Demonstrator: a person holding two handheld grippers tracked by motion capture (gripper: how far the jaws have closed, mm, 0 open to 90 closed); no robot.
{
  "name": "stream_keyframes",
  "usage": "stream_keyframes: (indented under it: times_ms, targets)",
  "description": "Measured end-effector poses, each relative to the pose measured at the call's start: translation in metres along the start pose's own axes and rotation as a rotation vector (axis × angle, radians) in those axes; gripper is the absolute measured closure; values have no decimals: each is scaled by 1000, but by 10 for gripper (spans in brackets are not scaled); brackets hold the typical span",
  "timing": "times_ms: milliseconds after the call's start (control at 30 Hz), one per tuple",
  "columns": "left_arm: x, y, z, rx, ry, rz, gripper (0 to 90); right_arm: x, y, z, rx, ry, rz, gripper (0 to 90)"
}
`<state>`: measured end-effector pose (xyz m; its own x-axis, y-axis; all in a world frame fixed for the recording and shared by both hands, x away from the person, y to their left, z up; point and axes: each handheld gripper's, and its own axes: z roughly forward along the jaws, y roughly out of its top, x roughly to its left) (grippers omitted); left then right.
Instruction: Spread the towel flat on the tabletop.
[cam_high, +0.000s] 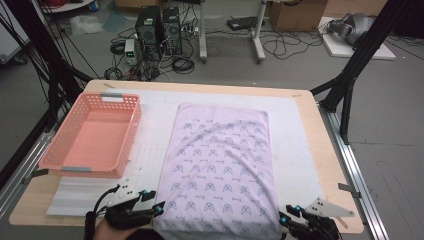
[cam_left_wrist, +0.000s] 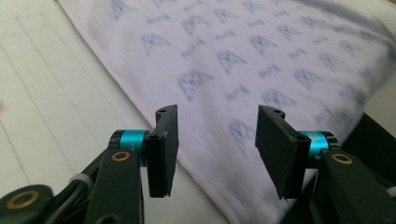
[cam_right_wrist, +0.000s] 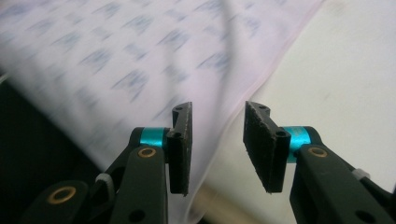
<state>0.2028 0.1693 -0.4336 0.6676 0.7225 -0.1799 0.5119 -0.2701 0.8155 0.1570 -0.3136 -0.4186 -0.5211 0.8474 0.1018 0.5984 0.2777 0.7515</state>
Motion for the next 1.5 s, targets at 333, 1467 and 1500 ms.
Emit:
stream_keyframes:
  times_ms: [333,1467,1500]
  targets:
    - [-2,0,31,56,73,95,737,-12,13,50,67,-34,-7,870]
    - [39,45,40,-123,47,-39,421,-62,38,64,-70,-88,103,529]
    - [41,46,42,-118,50,-41,417,-63,40,69,-58,-89,100,526]
